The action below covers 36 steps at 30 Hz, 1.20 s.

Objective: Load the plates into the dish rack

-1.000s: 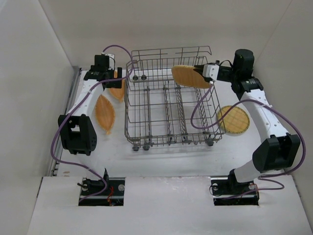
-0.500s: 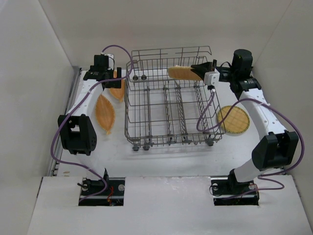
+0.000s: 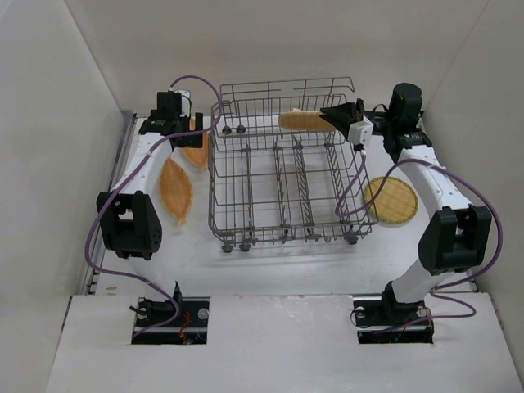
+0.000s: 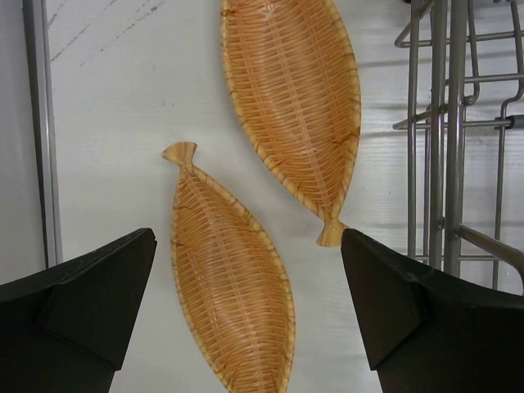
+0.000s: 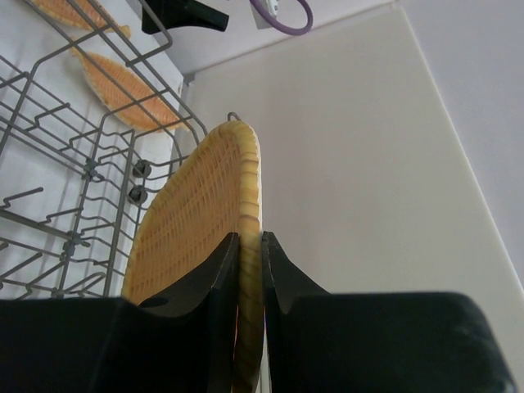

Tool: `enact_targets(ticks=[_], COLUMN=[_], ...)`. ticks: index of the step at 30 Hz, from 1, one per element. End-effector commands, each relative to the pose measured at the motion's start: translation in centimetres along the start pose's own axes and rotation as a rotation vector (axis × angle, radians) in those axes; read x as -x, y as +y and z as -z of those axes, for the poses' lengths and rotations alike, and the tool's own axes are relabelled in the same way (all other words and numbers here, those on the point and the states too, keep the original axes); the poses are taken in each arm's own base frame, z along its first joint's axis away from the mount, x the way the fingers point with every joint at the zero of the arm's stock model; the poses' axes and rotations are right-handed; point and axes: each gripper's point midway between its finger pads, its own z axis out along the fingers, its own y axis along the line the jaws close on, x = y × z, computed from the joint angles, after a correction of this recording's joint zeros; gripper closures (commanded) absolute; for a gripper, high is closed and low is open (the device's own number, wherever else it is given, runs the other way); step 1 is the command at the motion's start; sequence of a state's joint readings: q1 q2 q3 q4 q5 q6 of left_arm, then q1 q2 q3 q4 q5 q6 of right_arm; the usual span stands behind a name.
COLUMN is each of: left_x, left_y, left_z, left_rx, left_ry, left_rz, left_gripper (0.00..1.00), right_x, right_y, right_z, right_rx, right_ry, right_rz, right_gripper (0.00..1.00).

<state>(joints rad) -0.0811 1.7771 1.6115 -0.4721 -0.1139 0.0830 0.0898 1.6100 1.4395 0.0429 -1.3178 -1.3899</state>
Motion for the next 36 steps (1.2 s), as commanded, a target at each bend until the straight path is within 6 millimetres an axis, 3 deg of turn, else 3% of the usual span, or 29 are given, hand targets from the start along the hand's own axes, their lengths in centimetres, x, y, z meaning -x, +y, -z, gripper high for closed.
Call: enact_targets(ticks=[1, 12, 36], left_x=[1.3, 1.2, 0.8], left_y=[0.9, 1.1, -0.8], left_z=[1.8, 1.8, 1.6], left_rx=[0.023, 0.03, 0.017], left_ry=[-0.047, -0.04, -0.016], left_rz=[0.029, 0.027, -0.021], left_gripper=[0.0, 0.0, 0.0], right_x=[2.1, 1.8, 1.6], right_y=[-2.9, -1.6, -0.9], right_z=[0.2, 0.4, 2.1], right_rx=[-0.026, -0.013, 0.021], right_ry=[-0.073, -0.079, -0.14], right_rz=[0.166, 0.032, -0.121], right_gripper=[1.0, 1.0, 1.0])
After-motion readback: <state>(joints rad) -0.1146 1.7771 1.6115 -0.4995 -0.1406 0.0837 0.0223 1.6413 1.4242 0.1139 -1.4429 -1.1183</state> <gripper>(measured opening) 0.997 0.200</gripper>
